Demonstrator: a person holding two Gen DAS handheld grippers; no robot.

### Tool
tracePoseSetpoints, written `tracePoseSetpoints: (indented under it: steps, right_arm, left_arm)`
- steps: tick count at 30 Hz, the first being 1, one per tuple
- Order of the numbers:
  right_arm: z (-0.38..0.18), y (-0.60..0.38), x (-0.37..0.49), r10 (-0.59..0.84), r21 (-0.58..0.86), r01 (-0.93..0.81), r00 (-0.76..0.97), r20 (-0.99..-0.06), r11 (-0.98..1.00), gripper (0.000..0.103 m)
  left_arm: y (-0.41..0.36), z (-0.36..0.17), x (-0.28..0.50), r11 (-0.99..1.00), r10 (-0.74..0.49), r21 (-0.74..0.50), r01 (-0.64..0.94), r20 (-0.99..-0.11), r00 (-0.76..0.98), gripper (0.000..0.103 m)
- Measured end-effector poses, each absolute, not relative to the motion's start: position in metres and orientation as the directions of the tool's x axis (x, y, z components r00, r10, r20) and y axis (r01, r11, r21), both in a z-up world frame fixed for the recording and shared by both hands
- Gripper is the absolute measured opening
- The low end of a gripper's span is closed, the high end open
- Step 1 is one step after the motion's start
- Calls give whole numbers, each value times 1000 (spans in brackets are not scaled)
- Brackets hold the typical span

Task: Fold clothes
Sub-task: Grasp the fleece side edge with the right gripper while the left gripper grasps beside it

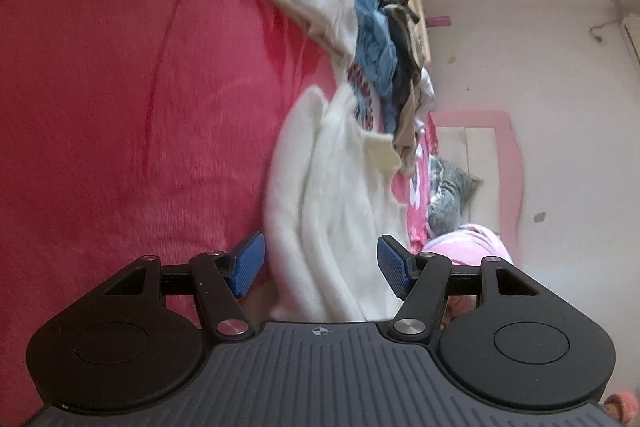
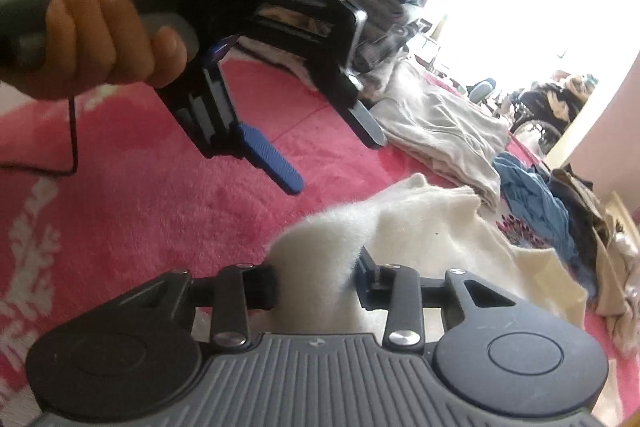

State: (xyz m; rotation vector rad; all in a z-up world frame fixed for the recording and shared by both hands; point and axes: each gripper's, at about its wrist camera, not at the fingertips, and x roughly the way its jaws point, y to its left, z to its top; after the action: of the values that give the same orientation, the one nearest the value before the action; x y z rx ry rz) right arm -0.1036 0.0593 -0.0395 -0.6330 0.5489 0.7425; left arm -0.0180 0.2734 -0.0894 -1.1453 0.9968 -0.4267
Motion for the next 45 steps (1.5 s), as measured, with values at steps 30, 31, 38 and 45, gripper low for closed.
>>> tracePoseSetpoints:
  steps: [30,31,38,45]
  right_arm:
    - [-16,36,-102,504,-186,-749,586,-634,636,34]
    - [-15,35,-102,506,-184,-748,587,-632,638,34]
    - [-11,31,-103,511,-180,-742,596,-620,646,34]
    - [-6,27,-101,511,-181,-734,606,-609,654,34]
  left_arm:
    - [233,-103,82,607,-675,-775,-178,-621,399,66]
    - [236,-102,80,602,-673,-778,-179,-616,410,67]
    - [232,-106,84,552,-721,-810,-199,-583,373,69]
    - [210,-101,88,596,-689,-780,-190,-618,378,30]
